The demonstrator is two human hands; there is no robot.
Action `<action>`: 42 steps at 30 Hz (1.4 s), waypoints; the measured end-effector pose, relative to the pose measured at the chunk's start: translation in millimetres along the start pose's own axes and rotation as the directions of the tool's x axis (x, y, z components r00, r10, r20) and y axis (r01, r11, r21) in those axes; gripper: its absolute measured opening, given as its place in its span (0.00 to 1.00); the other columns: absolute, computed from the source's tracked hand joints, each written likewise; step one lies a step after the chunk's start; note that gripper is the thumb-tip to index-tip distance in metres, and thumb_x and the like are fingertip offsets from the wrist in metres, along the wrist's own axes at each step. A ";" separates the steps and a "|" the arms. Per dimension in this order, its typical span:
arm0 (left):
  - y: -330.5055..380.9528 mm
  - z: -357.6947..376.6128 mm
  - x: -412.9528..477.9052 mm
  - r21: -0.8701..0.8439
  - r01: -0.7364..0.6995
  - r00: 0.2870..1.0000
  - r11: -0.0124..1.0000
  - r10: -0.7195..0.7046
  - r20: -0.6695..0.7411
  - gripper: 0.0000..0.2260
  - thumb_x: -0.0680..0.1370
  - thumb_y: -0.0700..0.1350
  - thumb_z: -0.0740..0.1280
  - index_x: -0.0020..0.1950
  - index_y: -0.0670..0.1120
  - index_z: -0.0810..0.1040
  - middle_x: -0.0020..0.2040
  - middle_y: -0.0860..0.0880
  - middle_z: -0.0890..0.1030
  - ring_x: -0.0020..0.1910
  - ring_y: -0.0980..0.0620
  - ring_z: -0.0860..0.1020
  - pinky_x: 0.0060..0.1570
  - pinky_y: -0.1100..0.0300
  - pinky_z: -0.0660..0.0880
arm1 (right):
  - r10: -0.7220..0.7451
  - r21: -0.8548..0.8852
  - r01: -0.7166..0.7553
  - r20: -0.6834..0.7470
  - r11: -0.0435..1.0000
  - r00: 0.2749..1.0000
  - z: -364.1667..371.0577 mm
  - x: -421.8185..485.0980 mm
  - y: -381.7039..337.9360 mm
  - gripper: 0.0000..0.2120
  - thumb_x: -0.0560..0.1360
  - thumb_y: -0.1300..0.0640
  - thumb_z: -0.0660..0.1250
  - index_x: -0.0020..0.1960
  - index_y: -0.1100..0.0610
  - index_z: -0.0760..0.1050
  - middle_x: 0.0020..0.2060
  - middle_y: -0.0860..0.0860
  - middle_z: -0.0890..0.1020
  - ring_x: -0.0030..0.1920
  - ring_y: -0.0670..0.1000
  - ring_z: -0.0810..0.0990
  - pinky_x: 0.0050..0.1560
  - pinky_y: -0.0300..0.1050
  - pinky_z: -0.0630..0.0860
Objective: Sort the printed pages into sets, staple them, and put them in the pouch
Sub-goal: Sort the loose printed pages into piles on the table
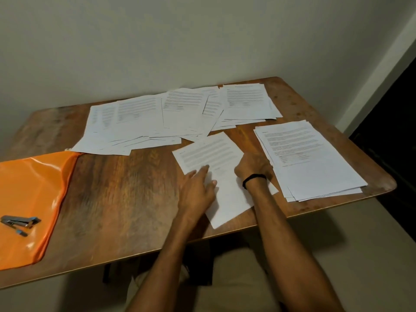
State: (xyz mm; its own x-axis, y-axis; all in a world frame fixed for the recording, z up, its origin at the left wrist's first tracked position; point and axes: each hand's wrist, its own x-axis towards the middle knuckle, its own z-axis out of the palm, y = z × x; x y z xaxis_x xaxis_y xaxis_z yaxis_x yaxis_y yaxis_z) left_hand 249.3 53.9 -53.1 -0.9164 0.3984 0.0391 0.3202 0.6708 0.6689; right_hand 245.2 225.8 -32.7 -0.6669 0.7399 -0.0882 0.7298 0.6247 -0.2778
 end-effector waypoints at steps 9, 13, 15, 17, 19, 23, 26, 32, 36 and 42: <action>-21.3 5.6 25.8 0.247 -0.166 0.952 0.955 0.089 0.294 0.30 0.82 0.61 0.59 0.81 0.56 0.55 0.82 0.54 0.50 0.81 0.49 0.46 0.77 0.42 0.39 | -0.214 0.090 0.205 0.109 0.975 0.971 -1.0 -4.2 -4.3 0.26 0.75 0.51 0.74 0.69 0.56 0.71 0.67 0.60 0.73 0.66 0.61 0.73 0.65 0.53 0.75; -27.2 2.7 34.8 0.172 -0.158 0.953 0.972 0.104 0.284 0.29 0.81 0.59 0.63 0.80 0.56 0.59 0.82 0.55 0.53 0.81 0.50 0.48 0.78 0.42 0.40 | -0.240 0.042 0.237 0.117 0.971 0.964 10.7 -2.6 -4.3 0.25 0.76 0.49 0.72 0.69 0.56 0.71 0.69 0.60 0.71 0.68 0.61 0.70 0.65 0.52 0.72; -32.0 0.2 40.0 0.133 -0.139 0.961 0.981 0.102 0.256 0.29 0.81 0.57 0.64 0.80 0.55 0.61 0.81 0.54 0.55 0.81 0.50 0.49 0.78 0.43 0.42 | -0.237 0.047 0.233 0.117 0.971 0.965 11.2 1.2 -5.3 0.23 0.76 0.51 0.72 0.68 0.56 0.72 0.68 0.60 0.71 0.68 0.61 0.70 0.64 0.53 0.73; -38.9 -4.2 47.6 0.110 -0.124 0.972 0.986 0.098 0.212 0.28 0.81 0.56 0.64 0.80 0.53 0.62 0.81 0.53 0.57 0.81 0.49 0.50 0.78 0.42 0.43 | -0.226 0.033 0.223 0.128 0.974 0.966 9.6 5.5 -7.3 0.21 0.76 0.52 0.72 0.67 0.56 0.72 0.68 0.60 0.71 0.67 0.61 0.70 0.62 0.53 0.74; -46.8 -11.2 60.0 0.108 -0.103 0.984 0.989 0.085 0.158 0.28 0.81 0.55 0.65 0.79 0.51 0.63 0.80 0.52 0.59 0.81 0.49 0.53 0.78 0.42 0.45 | -0.217 0.017 0.217 0.129 0.976 0.968 9.1 9.8 -9.8 0.20 0.76 0.53 0.71 0.66 0.57 0.73 0.67 0.60 0.72 0.67 0.61 0.71 0.62 0.53 0.74; -64.0 -26.5 96.0 0.098 -0.049 0.999 0.994 0.049 0.009 0.18 0.80 0.51 0.66 0.69 0.51 0.73 0.73 0.51 0.72 0.77 0.45 0.63 0.76 0.38 0.57 | -0.198 -0.044 0.207 0.149 0.977 0.969 8.7 17.7 -17.9 0.19 0.76 0.55 0.71 0.65 0.57 0.74 0.66 0.60 0.73 0.66 0.61 0.71 0.62 0.53 0.74; -72.8 -33.2 125.5 0.067 0.034 0.992 0.997 -0.026 -0.126 0.20 0.81 0.49 0.65 0.72 0.47 0.72 0.75 0.48 0.70 0.76 0.44 0.64 0.76 0.44 0.58 | -0.171 -0.074 0.184 0.155 0.980 0.973 7.3 24.1 -32.0 0.19 0.76 0.51 0.71 0.64 0.58 0.74 0.64 0.60 0.75 0.65 0.62 0.73 0.62 0.54 0.74; -92.0 -35.6 195.4 0.120 0.121 0.973 0.985 -0.094 -0.209 0.31 0.80 0.59 0.64 0.80 0.48 0.62 0.80 0.44 0.62 0.78 0.41 0.58 0.75 0.43 0.56 | -0.256 0.214 0.228 0.110 0.950 0.960 7.3 69.9 -105.2 0.12 0.77 0.51 0.70 0.53 0.60 0.78 0.52 0.56 0.83 0.56 0.59 0.81 0.47 0.47 0.76; -102.7 -35.5 229.9 0.264 0.094 0.988 0.960 -0.057 -0.146 0.33 0.80 0.64 0.57 0.81 0.50 0.56 0.82 0.44 0.54 0.80 0.42 0.54 0.77 0.42 0.49 | -0.245 0.392 0.182 0.117 0.902 0.963 24.1 120.1 -164.0 0.16 0.78 0.50 0.69 0.57 0.62 0.77 0.57 0.60 0.82 0.60 0.61 0.79 0.50 0.45 0.72; -111.6 -26.6 238.0 0.387 0.018 0.994 0.922 0.024 -0.104 0.30 0.81 0.65 0.51 0.78 0.50 0.62 0.79 0.44 0.62 0.78 0.43 0.59 0.76 0.44 0.53 | -0.071 0.496 0.023 0.077 0.868 0.994 50.9 175.8 -203.4 0.22 0.75 0.47 0.72 0.61 0.62 0.77 0.59 0.60 0.82 0.60 0.62 0.79 0.62 0.55 0.77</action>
State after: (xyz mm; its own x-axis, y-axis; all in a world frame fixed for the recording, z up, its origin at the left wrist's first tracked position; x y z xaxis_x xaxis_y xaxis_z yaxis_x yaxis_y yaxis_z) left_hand -10.9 57.2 -98.7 -0.9284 0.3473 0.1321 0.3716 0.8676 0.3304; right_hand -28.1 216.1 -40.4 -0.7264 0.6724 -0.1422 0.5434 0.4353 -0.7177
